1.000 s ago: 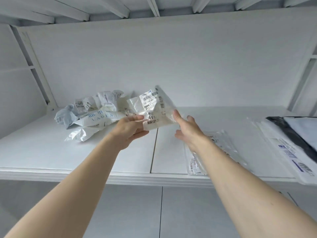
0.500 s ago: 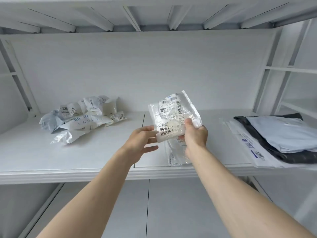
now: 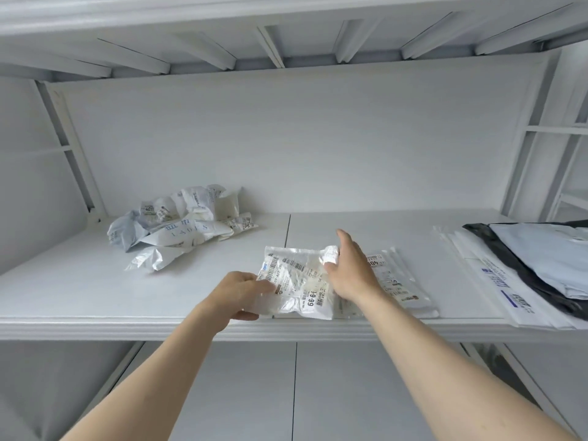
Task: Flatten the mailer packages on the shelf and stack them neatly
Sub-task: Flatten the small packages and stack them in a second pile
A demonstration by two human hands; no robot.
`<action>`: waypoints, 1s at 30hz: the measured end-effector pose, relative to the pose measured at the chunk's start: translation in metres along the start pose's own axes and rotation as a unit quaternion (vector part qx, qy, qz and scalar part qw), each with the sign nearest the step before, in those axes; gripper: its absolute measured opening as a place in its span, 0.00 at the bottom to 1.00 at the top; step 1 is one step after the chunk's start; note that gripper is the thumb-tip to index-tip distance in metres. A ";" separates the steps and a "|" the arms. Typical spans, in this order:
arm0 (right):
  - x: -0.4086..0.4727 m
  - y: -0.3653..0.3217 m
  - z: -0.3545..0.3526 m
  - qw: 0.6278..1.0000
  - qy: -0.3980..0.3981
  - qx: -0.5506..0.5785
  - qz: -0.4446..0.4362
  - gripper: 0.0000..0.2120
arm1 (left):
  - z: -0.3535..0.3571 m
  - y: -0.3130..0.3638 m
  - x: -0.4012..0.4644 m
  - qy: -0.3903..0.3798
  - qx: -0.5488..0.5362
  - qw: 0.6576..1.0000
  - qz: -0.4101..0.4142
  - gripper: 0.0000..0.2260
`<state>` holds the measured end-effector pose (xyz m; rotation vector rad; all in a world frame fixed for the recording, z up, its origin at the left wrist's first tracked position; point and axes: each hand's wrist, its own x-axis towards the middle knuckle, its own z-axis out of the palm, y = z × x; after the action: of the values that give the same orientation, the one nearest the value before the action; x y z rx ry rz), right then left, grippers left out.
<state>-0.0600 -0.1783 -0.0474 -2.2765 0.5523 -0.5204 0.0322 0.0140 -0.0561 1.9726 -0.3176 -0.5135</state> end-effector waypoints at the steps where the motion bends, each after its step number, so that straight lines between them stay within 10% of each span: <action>1: 0.003 -0.005 0.007 1.000 -0.004 -0.017 -0.016 0.31 | -0.006 -0.005 0.003 0.006 0.032 0.999 -0.007 0.08; 6: 0.009 -0.024 0.034 0.982 -0.012 -0.167 -0.091 0.28 | -0.020 -0.014 0.021 0.057 0.216 0.974 0.045 0.30; 13: 0.014 -0.022 0.077 0.949 -0.071 -0.266 -0.155 0.23 | 0.008 -0.014 0.038 0.113 0.433 0.859 0.248 0.25; 30: 0.023 0.007 0.102 0.949 -0.182 -0.243 -0.090 0.25 | 0.026 -0.057 0.084 0.000 0.528 0.831 0.176 0.26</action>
<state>0.0100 -0.1384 -0.1153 -2.8246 0.3070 -0.0340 0.0927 -0.0178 -0.1354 2.8637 -1.1303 -0.0530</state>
